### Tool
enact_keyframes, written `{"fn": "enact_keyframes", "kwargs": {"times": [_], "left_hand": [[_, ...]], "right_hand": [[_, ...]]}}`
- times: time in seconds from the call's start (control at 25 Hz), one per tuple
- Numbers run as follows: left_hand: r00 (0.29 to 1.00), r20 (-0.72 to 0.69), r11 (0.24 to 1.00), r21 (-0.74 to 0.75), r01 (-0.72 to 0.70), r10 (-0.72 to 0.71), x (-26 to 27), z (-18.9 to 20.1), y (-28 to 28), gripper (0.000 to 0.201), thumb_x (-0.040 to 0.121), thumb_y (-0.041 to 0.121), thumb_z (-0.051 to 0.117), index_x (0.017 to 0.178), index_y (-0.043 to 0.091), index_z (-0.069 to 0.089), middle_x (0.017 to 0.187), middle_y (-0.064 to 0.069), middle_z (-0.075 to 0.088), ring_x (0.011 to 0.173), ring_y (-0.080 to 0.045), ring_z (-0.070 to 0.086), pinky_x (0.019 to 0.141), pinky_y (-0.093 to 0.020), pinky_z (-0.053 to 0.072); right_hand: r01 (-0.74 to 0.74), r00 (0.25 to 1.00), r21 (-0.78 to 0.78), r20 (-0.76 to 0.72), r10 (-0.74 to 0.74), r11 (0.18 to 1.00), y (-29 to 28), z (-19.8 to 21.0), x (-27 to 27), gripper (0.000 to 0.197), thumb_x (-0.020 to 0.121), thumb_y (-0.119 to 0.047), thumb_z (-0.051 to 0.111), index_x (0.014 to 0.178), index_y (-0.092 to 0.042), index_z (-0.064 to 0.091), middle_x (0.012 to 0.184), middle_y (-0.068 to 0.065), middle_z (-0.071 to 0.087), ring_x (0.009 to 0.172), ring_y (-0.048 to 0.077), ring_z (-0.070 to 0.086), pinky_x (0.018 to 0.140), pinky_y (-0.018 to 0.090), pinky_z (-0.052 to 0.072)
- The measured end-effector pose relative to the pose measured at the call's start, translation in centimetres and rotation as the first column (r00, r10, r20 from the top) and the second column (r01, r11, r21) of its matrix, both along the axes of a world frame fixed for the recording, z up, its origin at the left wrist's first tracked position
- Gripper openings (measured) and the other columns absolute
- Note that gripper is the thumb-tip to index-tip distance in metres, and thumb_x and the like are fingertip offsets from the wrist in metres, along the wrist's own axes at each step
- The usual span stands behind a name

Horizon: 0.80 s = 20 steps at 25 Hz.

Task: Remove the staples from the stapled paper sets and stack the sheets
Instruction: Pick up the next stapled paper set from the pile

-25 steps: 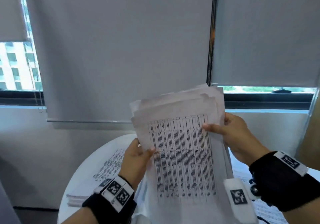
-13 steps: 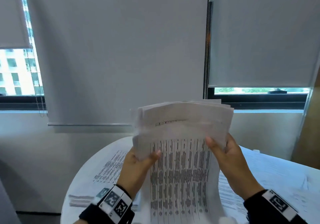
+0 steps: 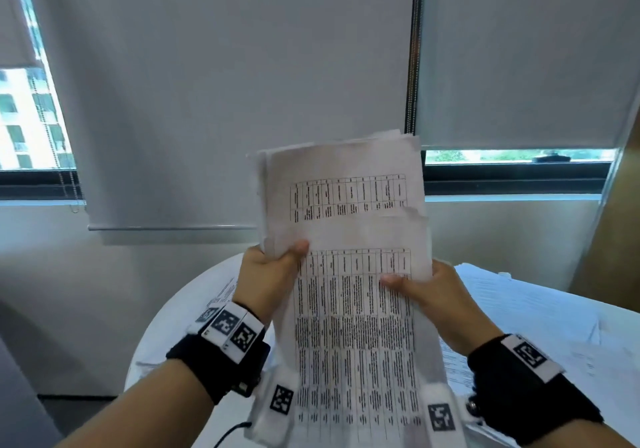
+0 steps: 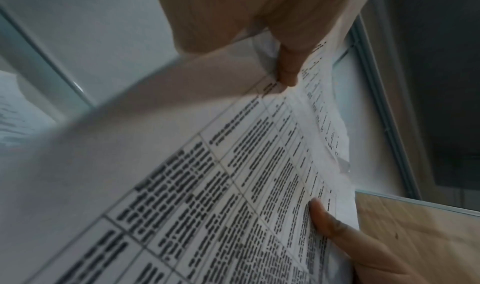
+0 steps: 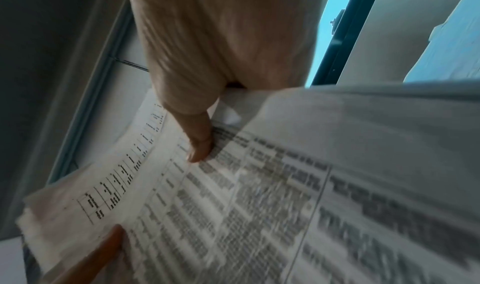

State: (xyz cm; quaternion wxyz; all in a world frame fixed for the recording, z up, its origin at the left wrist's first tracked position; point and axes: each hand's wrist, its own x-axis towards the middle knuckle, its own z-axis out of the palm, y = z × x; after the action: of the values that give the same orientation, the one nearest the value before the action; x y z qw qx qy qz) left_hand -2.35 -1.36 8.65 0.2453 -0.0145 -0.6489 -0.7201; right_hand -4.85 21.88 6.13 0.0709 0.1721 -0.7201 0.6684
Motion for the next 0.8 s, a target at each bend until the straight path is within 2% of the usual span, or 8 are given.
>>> {"fn": "enact_keyframes", "kwargs": {"times": [0.12, 0.24, 0.32, 0.4, 0.48, 0.64, 0.72, 0.8], "left_hand": [[0.985, -0.032, 0.986, -0.01, 0.169, -0.169, 0.2, 0.9, -0.4, 0.027, 0.068, 0.021, 0.079, 0.092, 0.01, 0.072, 0.093, -0.008, 0.076, 0.094, -0.025, 0.071, 0.095, -0.047, 0.052], [0.99, -0.068, 0.991, -0.065, 0.117, -0.121, -0.3, 1.7, -1.0, 0.026, 0.069, 0.029, 0.083, 0.088, 0.014, 0.075, 0.096, -0.01, 0.075, 0.096, -0.031, 0.07, 0.095, -0.056, 0.05], [0.992, -0.114, 0.995, -0.088, 0.036, -0.046, -0.4, 2.2, -1.0, 0.016, 0.079, 0.031, 0.077, 0.082, 0.016, 0.074, 0.094, -0.013, 0.075, 0.091, -0.032, 0.071, 0.087, -0.051, 0.056], [0.992, -0.125, 0.998, -0.066, 0.016, -0.024, -0.3, 2.3, -1.0, 0.008, 0.086, 0.025, 0.071, 0.084, 0.017, 0.07, 0.085, -0.002, 0.076, 0.083, -0.021, 0.073, 0.076, -0.038, 0.06], [0.993, -0.1, 0.995, -0.081, 0.058, -0.066, 0.0, 1.1, -1.0, 0.009, 0.085, 0.023, 0.071, 0.092, 0.018, 0.069, 0.088, 0.0, 0.076, 0.085, -0.018, 0.073, 0.076, -0.037, 0.059], [0.994, 0.019, 0.986, -0.121, 0.112, -0.11, 0.5, -2.6, -1.0, 0.027, 0.079, 0.026, 0.075, 0.104, 0.02, 0.068, 0.101, 0.0, 0.075, 0.096, -0.016, 0.071, 0.089, -0.04, 0.054], [0.99, 0.065, 0.985, -0.115, 0.132, -0.125, 0.0, -3.6, -0.9, 0.026, 0.08, 0.027, 0.075, 0.104, 0.019, 0.07, 0.102, -0.001, 0.075, 0.098, -0.018, 0.071, 0.094, -0.045, 0.053], [0.988, 0.095, 0.983, -0.122, 0.135, -0.124, -0.2, -3.9, -0.8, 0.029, 0.078, 0.034, 0.079, 0.102, 0.019, 0.073, 0.103, -0.001, 0.075, 0.1, -0.02, 0.07, 0.097, -0.05, 0.05]], "right_hand": [[0.14, 0.987, -0.097, -0.062, -0.146, 0.985, -0.6, 1.0, -0.5, 0.019, 0.078, -0.021, 0.078, 0.096, -0.016, 0.072, 0.094, 0.003, 0.077, 0.088, 0.017, 0.073, 0.086, 0.038, 0.058], [0.136, 0.974, -0.151, -0.161, -0.16, 0.979, -1.6, 4.0, -0.8, 0.023, 0.081, -0.027, 0.077, 0.101, -0.017, 0.072, 0.094, 0.001, 0.076, 0.092, 0.021, 0.072, 0.083, 0.037, 0.059], [0.102, 0.96, -0.12, -0.247, -0.13, 0.987, -2.2, 5.6, -0.3, 0.021, 0.083, -0.027, 0.075, 0.102, -0.02, 0.071, 0.094, -0.004, 0.076, 0.093, 0.013, 0.072, 0.083, 0.027, 0.058], [0.084, 0.947, -0.099, -0.301, -0.11, 0.992, -2.4, 5.7, 0.0, 0.017, 0.084, -0.025, 0.074, 0.101, -0.023, 0.071, 0.095, -0.007, 0.076, 0.092, 0.006, 0.071, 0.082, 0.021, 0.057], [0.071, 0.959, -0.094, -0.269, -0.094, 0.993, -2.2, 4.4, 0.4, 0.018, 0.084, -0.026, 0.073, 0.102, -0.025, 0.071, 0.097, -0.008, 0.076, 0.093, 0.005, 0.071, 0.081, 0.021, 0.057], [0.112, 0.983, -0.054, -0.143, -0.118, 0.992, -1.9, 0.4, 0.6, 0.022, 0.079, -0.033, 0.076, 0.1, -0.028, 0.071, 0.097, -0.013, 0.075, 0.092, 0.001, 0.07, 0.083, 0.023, 0.054], [0.122, 0.987, -0.04, -0.101, -0.126, 0.992, -1.8, -0.5, 0.2, 0.023, 0.079, -0.035, 0.076, 0.099, -0.027, 0.072, 0.098, -0.011, 0.075, 0.093, 0.002, 0.069, 0.085, 0.026, 0.053], [0.113, 0.991, -0.011, -0.066, -0.114, 0.994, -1.8, -0.9, -0.1, 0.027, 0.079, -0.038, 0.076, 0.103, -0.025, 0.072, 0.1, -0.011, 0.075, 0.095, 0.003, 0.069, 0.089, 0.03, 0.053]]}}
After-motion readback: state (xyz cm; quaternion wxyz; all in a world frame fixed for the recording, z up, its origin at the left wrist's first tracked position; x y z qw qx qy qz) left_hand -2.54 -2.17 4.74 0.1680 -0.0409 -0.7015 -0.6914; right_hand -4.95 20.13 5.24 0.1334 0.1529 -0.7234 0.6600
